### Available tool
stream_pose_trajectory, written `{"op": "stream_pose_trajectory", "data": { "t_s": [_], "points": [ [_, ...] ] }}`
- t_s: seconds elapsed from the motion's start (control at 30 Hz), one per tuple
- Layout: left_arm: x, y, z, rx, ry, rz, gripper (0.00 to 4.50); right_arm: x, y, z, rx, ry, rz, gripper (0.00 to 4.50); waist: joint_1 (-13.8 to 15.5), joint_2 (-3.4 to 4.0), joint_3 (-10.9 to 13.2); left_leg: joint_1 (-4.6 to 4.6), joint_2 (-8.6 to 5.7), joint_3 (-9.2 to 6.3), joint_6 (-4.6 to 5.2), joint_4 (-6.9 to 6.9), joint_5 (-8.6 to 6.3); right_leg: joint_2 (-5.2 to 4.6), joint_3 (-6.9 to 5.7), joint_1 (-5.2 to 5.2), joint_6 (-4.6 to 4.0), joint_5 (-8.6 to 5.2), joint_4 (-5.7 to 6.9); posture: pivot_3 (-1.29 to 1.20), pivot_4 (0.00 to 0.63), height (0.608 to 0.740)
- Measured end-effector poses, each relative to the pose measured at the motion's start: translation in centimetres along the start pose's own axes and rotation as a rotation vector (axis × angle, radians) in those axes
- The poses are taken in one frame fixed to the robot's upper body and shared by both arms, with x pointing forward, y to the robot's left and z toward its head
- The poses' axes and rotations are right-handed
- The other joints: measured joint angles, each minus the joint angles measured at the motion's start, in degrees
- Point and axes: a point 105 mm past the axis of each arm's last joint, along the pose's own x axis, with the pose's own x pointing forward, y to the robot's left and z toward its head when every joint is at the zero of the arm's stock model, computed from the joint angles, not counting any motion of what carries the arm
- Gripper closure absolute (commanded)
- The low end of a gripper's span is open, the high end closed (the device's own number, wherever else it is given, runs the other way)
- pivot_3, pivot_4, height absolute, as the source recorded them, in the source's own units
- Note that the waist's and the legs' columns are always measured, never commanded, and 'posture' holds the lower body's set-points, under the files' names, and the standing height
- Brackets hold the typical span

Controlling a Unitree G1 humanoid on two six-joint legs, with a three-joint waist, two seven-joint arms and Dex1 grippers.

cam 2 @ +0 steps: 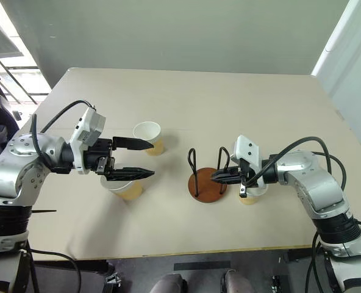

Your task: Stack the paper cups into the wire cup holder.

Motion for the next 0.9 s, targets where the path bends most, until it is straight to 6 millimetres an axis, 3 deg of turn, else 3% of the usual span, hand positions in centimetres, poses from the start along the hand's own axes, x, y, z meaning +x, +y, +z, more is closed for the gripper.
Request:
{"op": "stream_pose_trajectory", "data": {
  "t_s": [0.27, 0.77, 0.9],
  "points": [
    [-0.3, -3.4, -1.0, -0.012, 0.079, -0.129, 0.0, 0.6, 0.1, 0.2, -0.027, -0.012, 0.038, 4.49, 0.0, 0.0, 0.0, -0.01, 0.0, -0.02, 0.01, -0.05, -0.01, 0.0, 0.0, 0.0, 0.0, 0.0, -0.04, 0.0, 0.15, 0.74],
    [-0.8, -3.6, -1.0, -0.024, 0.087, -0.12, 0.0, 0.9, 0.5, -0.4, -0.056, 0.026, 0.091, 4.49, -0.1, 0.0, 0.0, -0.01, 0.0, -0.04, 0.02, -0.04, -0.01, -0.02, 0.0, 0.01, -0.04, 0.03, -0.02, 0.0, 0.15, 0.74],
    [-0.8, -3.6, -1.0, -0.024, 0.087, -0.119, 0.0, 0.9, 0.6, -0.9, -0.059, 0.058, 0.099, 3.4, -0.1, 0.0, 0.0, -0.01, 0.0, -0.04, 0.02, -0.06, -0.02, -0.02, 0.0, 0.01, -0.05, 0.03, -0.02, 0.0, 0.15, 0.74]
  ]
}}
